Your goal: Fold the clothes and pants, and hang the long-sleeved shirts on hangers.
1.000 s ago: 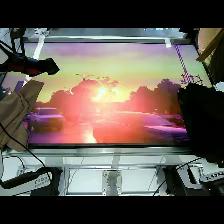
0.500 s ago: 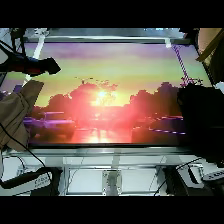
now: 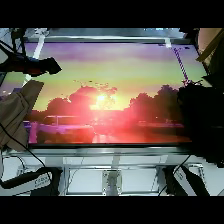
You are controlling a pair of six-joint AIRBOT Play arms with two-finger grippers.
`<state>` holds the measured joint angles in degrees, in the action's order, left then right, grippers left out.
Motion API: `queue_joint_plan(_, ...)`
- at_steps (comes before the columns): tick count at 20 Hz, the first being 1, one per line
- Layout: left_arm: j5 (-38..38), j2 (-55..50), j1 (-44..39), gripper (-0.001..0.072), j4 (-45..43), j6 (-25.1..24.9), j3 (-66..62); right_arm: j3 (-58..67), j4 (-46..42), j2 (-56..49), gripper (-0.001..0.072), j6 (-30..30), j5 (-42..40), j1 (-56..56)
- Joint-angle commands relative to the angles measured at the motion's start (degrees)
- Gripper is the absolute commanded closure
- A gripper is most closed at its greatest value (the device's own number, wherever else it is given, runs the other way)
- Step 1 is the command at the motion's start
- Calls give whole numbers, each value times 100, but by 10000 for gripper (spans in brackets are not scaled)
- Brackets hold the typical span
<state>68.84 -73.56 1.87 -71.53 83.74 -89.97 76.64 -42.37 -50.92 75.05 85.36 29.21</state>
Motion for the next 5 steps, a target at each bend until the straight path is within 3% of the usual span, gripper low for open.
queue_joint_plan(1, 0, -2, -4, 6, 2, 0, 2, -13, -787, -22, 692, -101, 11, -1513)
queue_joint_plan(5, 0, -2, -4, 6, 2, 0, 2, -13, -903, -20, 692, -101, 13, -2135)
